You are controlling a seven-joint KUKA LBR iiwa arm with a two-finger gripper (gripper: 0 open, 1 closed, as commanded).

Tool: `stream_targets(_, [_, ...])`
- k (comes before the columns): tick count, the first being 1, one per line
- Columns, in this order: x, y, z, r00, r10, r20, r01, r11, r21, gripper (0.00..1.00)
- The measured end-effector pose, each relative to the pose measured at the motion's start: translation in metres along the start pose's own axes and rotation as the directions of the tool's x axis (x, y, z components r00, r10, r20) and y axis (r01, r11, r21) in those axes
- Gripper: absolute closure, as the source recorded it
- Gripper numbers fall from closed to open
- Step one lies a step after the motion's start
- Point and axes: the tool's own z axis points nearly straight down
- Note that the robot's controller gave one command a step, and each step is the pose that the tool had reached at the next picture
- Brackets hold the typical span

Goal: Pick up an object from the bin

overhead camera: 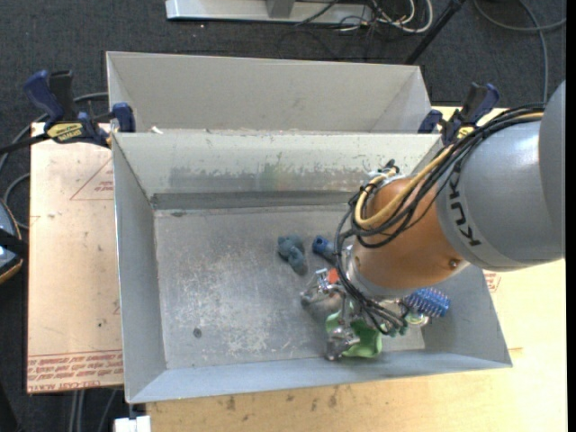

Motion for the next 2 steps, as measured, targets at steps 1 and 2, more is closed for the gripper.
stream_targets(1, [-0.0196, -0.0857, 0.0057, 1.000, -0.005, -0.005, 0.005, 1.000, -0.004, 0.00])
stream_targets(2, [-0.0204, -0.0844, 0.0043, 1.000, -0.009, -0.002, 0.009, 1.000, 0.000, 1.00])
